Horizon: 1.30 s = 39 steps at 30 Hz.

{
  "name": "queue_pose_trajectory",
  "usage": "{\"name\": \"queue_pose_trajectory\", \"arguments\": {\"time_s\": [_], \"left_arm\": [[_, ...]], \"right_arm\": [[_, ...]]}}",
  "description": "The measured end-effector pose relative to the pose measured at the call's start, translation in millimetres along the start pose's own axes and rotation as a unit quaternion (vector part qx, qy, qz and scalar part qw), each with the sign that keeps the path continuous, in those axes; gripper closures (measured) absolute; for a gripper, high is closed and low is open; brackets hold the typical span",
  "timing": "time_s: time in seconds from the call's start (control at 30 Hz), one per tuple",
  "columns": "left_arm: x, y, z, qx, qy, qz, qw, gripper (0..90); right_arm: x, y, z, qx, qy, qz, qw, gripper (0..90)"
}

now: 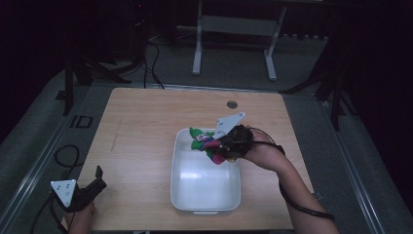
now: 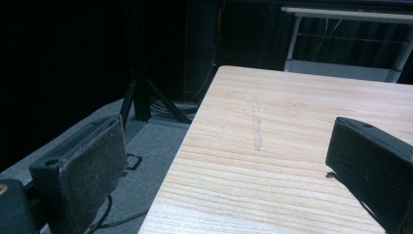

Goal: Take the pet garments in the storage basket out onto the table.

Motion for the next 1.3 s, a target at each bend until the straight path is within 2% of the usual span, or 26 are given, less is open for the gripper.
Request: {"name": "queue_pose_trajectory", "arguments": {"time_s": [0.03,0.07,0.17,0.3,0.4,0.5,0.53,0.6,0.63,0.8,0.83,0.9,1.0,1.03,1.07,1.3], "left_arm": [[0.0,0.0,0.0,0.0,0.0,0.0,1.0,1.9],[-0.1,-0.1,0.0,0.0,0.0,0.0,1.0,1.9],[-0.1,0.0,0.0,0.0,0.0,0.0,1.0,1.8],[-0.1,0.1,0.0,0.001,0.001,-0.001,1.0,1.9],[0.0,-0.1,0.0,0.0,0.0,-0.001,1.0,1.9],[-0.1,0.0,0.0,0.0,0.0,-0.001,1.0,1.9],[-0.1,0.0,0.0,0.0,0.0,-0.001,1.0,1.9],[0.0,0.0,0.0,0.001,0.0,-0.001,1.0,1.9],[0.0,0.0,0.0,0.001,0.0,-0.002,1.0,1.9],[0.0,0.2,0.0,0.001,0.0,-0.002,1.0,1.9],[0.1,0.2,0.0,0.001,0.0,-0.002,1.0,1.9],[0.2,0.3,0.0,0.001,0.0,-0.002,1.0,1.9],[0.0,0.4,0.1,0.002,0.0,-0.003,1.0,1.9],[0.0,0.4,0.1,0.002,0.0,-0.003,1.0,1.9],[0.2,0.1,0.1,0.002,-0.001,-0.002,1.0,1.9],[0.1,0.0,0.1,0.002,-0.001,-0.001,1.0,1.8]], "right_arm": [[0.0,0.0,0.0,0.0,0.0,0.0,1.0,67.4],[-10.7,4.9,0.2,0.002,0.004,0.008,1.0,67.3],[-20.8,11.6,4.2,0.006,0.005,0.019,0.9998,67.3],[-30.3,18.4,11.9,0.016,0.003,0.031,0.9994,67.3],[-41.1,28.1,25.9,0.03,0.0,0.049,0.9984,67.3],[-46.0,32.7,34.3,0.038,-0.003,0.054,0.9978,67.3],[-52.5,37.8,43.5,0.051,-0.002,0.062,0.9968,67.3],[-54.8,39.3,46.9,0.053,-0.003,0.064,0.9965,67.2],[-62.3,45.0,56.5,0.065,0.0,0.073,0.9952,67.2],[-76.2,53.7,74.3,0.088,0.002,0.086,0.9924,67.3],[-82.7,58.6,85.4,0.1,0.0,0.094,0.9905,67.3],[-84.4,59.9,89.0,0.103,-0.002,0.097,0.99,67.2],[-88.8,66.3,107.3,0.124,-0.002,0.111,0.986,67.2],[-88.8,66.3,107.3,0.124,-0.002,0.111,0.986,67.2],[-86.5,68.1,114.6,0.128,-0.007,0.112,0.9855,67.2],[-71.2,74.0,134.4,0.153,-0.015,0.116,0.9813,67.2]]}}
Point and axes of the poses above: each handheld gripper's, and its own axes: x roughly forward along the jaws, z roughly out of its underside, y roughly to its right, the point moved 7 cm from there along x, roughly forward along the jaws, and after that the axes turned 1 degree about z, right-handed, at the moved point
